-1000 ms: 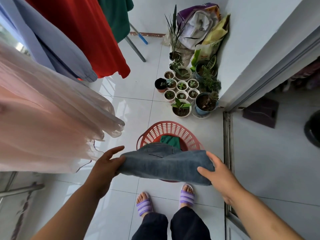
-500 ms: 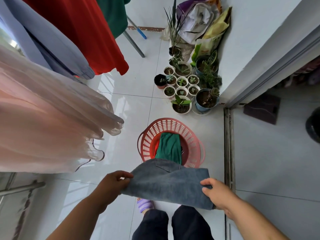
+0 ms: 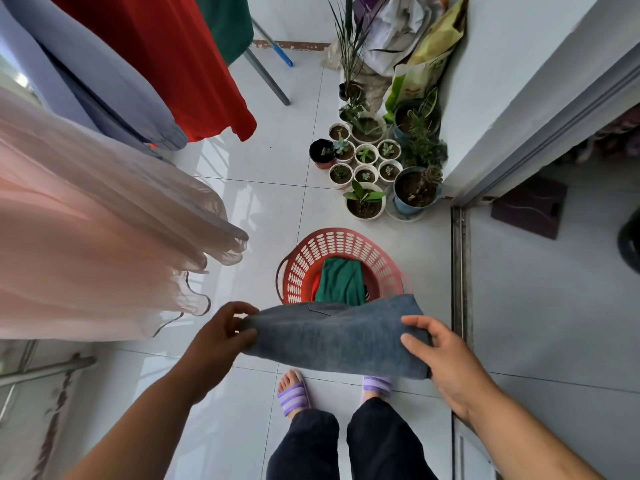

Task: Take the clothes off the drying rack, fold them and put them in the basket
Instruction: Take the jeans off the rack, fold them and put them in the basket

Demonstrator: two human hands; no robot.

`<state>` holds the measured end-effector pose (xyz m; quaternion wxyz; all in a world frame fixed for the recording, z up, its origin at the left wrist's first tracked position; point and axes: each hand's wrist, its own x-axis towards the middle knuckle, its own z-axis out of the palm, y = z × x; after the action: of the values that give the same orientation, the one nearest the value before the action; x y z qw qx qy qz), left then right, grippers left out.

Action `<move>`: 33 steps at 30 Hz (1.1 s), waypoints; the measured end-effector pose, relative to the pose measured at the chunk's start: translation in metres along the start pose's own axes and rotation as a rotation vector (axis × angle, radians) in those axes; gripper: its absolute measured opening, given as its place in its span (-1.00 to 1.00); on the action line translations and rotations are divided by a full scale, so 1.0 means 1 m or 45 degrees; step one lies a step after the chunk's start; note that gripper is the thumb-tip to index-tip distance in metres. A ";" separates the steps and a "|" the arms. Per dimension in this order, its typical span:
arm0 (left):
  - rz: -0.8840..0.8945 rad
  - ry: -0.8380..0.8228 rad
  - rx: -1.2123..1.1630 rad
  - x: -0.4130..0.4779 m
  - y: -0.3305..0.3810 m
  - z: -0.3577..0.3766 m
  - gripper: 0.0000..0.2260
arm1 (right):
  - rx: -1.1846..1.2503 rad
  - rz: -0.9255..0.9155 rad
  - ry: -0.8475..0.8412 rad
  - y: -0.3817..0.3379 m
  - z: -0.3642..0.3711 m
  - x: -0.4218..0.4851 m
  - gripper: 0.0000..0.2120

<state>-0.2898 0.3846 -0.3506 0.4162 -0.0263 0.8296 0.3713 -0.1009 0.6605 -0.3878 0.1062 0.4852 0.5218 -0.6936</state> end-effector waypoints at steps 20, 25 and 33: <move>0.079 -0.384 1.099 0.013 -0.029 0.036 -0.66 | -1.544 0.005 -0.138 0.030 0.015 -0.012 -0.49; 0.312 -0.095 1.280 0.019 -0.018 0.044 -0.84 | -1.697 -0.256 0.014 0.018 0.014 0.008 -0.67; 0.446 0.256 1.485 0.052 0.034 0.039 -0.77 | -1.753 -0.391 0.216 -0.054 0.008 0.033 -0.78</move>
<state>-0.3095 0.4478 -0.3820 0.2147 0.3076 0.9231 -0.0850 -0.1574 0.6889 -0.3798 0.2487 0.2813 0.9105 -0.1731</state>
